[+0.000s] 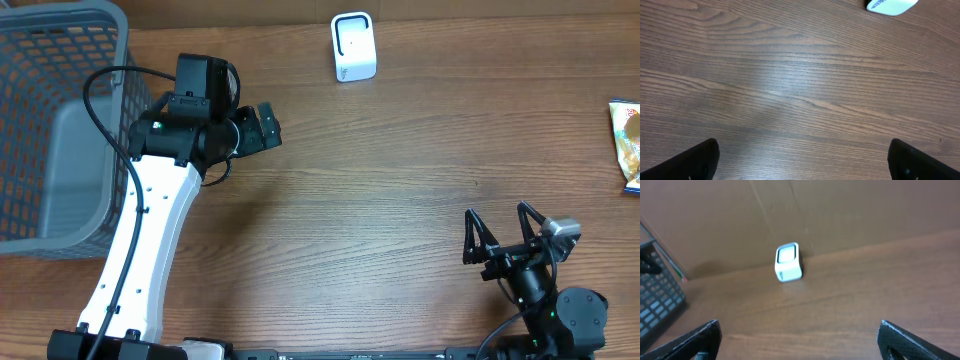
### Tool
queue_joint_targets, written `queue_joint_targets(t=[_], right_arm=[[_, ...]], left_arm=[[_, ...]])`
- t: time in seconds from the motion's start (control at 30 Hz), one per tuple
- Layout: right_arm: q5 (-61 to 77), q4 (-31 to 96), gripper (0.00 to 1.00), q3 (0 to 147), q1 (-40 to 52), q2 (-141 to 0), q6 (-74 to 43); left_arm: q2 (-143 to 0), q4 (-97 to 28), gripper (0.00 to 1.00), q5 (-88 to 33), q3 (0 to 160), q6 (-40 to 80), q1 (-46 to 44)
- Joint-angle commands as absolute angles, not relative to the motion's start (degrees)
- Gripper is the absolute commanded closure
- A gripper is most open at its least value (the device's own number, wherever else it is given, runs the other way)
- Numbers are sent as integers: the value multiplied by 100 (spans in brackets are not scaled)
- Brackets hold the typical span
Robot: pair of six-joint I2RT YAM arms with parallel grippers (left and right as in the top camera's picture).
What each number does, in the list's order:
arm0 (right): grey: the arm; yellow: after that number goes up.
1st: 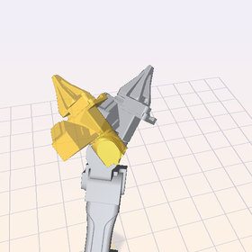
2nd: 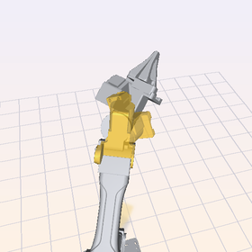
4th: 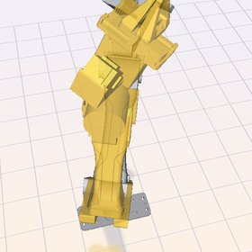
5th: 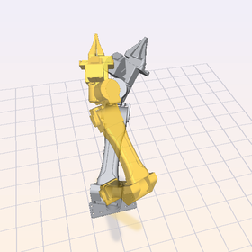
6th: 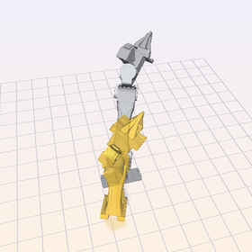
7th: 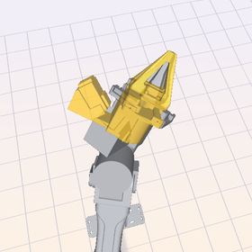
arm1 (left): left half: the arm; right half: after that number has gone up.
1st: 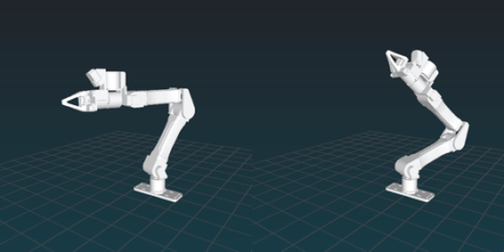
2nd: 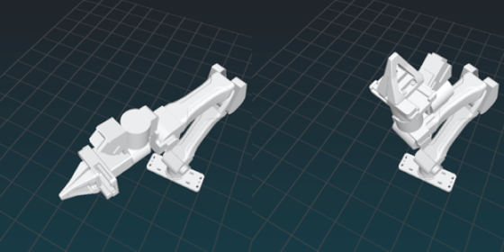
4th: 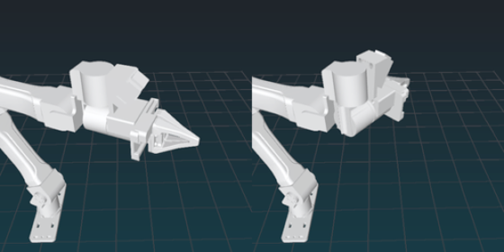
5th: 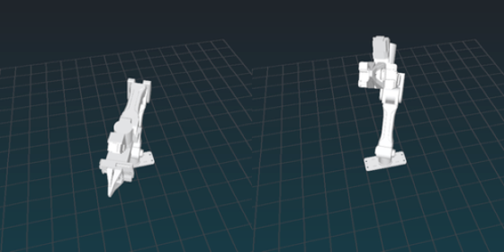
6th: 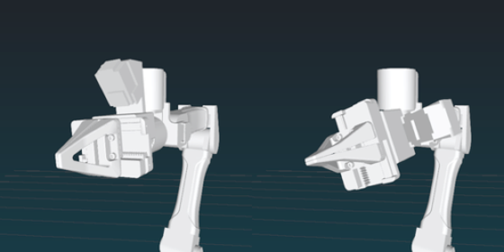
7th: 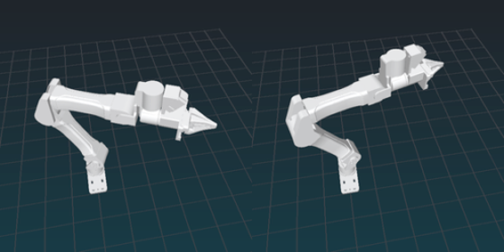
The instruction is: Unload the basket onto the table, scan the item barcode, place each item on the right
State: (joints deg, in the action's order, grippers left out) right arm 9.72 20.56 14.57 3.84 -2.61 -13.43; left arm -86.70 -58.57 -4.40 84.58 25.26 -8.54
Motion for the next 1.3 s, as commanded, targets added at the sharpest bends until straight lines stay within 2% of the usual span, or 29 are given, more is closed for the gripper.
queue_joint_targets(t=[0.0,0.53,0.93,1.27], right_arm=[[781,1632,0,1173,423,-14,-1304],[701,-117,0,34,416,-16,-1299],[239,482,0,45,412,-14,-1275],[110,493,0,47,410,-16,-840]], left_arm=[[-8689,-5846,0,-388,8473,2440,-864],[-8689,-5846,0,-388,8473,2440,-864],[-8689,-5848,0,-386,8473,2440,-864],[-8689,-5846,0,-388,8473,2440,-864]])
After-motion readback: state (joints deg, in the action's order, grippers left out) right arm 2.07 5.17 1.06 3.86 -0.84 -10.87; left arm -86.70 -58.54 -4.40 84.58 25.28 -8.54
